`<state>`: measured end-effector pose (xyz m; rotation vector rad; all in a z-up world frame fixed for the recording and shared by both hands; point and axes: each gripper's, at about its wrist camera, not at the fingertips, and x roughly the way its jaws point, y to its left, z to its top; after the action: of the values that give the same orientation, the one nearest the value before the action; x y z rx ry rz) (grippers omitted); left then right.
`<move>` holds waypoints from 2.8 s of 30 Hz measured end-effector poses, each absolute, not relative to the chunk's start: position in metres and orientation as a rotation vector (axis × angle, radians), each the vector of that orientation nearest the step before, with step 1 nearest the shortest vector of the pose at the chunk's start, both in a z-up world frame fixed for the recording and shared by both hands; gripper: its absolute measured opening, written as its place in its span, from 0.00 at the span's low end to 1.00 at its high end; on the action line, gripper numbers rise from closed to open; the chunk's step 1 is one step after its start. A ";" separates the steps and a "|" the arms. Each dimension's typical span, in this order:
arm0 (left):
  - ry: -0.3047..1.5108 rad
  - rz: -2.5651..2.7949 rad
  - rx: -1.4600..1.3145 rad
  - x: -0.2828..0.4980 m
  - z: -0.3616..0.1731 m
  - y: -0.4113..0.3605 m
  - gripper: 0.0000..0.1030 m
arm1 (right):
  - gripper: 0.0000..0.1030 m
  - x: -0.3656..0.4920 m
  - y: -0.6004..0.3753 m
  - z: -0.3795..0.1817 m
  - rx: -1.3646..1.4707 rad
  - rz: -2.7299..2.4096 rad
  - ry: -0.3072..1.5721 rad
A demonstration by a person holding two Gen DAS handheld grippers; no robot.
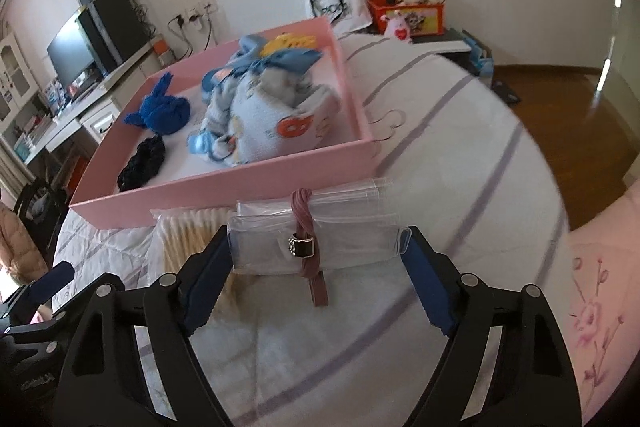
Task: Organize soft objects
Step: 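Close left tool on the cotton swab bag while right tool holds the clear pouch, then lift the swab bag with left tool while right tool carries the pouch over the tray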
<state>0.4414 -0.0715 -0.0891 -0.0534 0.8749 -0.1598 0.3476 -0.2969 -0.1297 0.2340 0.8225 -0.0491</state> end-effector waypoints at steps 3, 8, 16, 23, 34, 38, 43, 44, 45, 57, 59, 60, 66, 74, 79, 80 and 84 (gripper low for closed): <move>0.879 -0.179 -0.051 0.443 -0.088 -0.082 1.00 | 0.79 0.340 -0.311 -0.125 0.247 -0.081 0.804; 0.897 -0.211 -0.028 0.449 -0.092 -0.106 1.00 | 0.79 0.327 -0.336 -0.121 0.279 -0.127 0.779; 0.947 -0.244 -0.020 0.467 -0.104 -0.138 1.00 | 0.79 0.318 -0.359 -0.124 0.312 -0.156 0.774; 0.988 -0.241 0.015 0.484 -0.121 -0.159 0.95 | 0.79 0.318 -0.369 -0.133 0.338 -0.165 0.791; 0.959 -0.259 0.024 0.478 -0.114 -0.156 0.47 | 0.79 0.314 -0.362 -0.125 0.320 -0.166 0.776; 0.944 -0.271 0.020 0.469 -0.105 -0.148 0.46 | 0.79 0.309 -0.354 -0.115 0.303 -0.160 0.755; 0.895 -0.261 0.012 0.453 -0.088 -0.136 0.46 | 0.79 0.301 -0.339 -0.099 0.273 -0.138 0.721; 0.885 -0.258 0.010 0.448 -0.084 -0.134 0.47 | 0.79 0.300 -0.335 -0.096 0.265 -0.132 0.714; 0.872 -0.253 0.008 0.443 -0.079 -0.130 0.47 | 0.79 0.298 -0.330 -0.093 0.256 -0.125 0.707; 0.729 -0.202 -0.019 0.382 -0.026 -0.090 0.47 | 0.79 0.271 -0.282 -0.048 0.171 -0.042 0.599; 0.704 -0.196 -0.019 0.372 -0.019 -0.085 0.47 | 0.79 0.266 -0.275 -0.041 0.160 -0.029 0.576; 0.688 -0.192 -0.018 0.365 -0.013 -0.082 0.47 | 0.79 0.262 -0.272 -0.036 0.155 -0.022 0.563; 0.604 -0.169 -0.017 0.327 0.011 -0.069 0.47 | 0.79 0.241 -0.255 -0.014 0.118 0.013 0.489; 0.514 -0.151 -0.024 0.276 0.034 -0.055 0.47 | 0.79 0.219 -0.245 0.004 0.095 0.042 0.413; 0.458 -0.142 -0.035 0.242 0.044 -0.045 0.47 | 0.79 0.207 -0.241 0.011 0.088 0.054 0.375; 0.451 -0.145 -0.038 0.236 0.044 -0.044 0.47 | 0.79 0.204 -0.241 0.012 0.092 0.058 0.370; 0.420 -0.143 -0.038 0.210 0.044 -0.037 0.47 | 0.79 0.197 -0.238 0.016 0.086 0.075 0.349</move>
<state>0.2100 -0.0366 0.0441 -0.0379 0.4199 -0.1435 0.1972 -0.2384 0.0164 0.0862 0.3490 0.0753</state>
